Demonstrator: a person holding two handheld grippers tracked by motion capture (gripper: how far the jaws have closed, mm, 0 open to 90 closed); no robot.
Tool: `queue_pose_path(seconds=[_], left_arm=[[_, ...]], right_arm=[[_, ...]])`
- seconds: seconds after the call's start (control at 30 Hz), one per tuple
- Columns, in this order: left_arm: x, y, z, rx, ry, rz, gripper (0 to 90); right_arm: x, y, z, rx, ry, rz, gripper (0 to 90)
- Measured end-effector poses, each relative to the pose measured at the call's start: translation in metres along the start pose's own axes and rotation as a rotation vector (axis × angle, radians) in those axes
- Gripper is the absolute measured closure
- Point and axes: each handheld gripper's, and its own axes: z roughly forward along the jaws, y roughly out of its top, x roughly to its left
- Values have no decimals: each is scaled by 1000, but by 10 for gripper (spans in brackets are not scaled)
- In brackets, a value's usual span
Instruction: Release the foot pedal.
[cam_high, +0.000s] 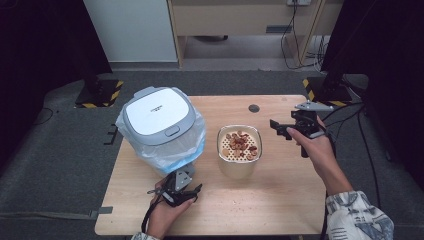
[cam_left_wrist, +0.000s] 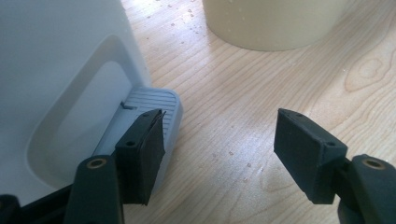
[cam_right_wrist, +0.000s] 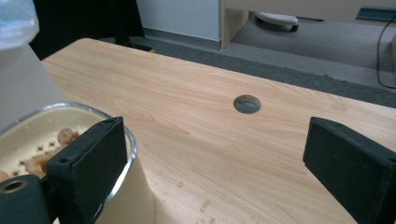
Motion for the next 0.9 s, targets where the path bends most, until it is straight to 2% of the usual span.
queue_pose_path(seconds=[0.07,0.13,0.37,0.53,0.7,0.9], left_arm=[[0,0,1,4,-2,3,321],[0,0,1,4,-3,5,314],[0,-1,1,-1,-5,4,308],[0,0,0,-6,-3,5,307],[0,0,0,-8,-1,5,306],[0,0,0,-10,0,4,305]], right_arm=[[-2,-8,-3,2,-9,-4,68],[-4,-17,-6,10,-11,14,69],[-6,-58,-8,63,-40,-17,67],[-6,-82,-9,79,-40,1,67],[-11,-100,-5,102,-69,36,66],[-15,-117,6,176,-108,58,68]])
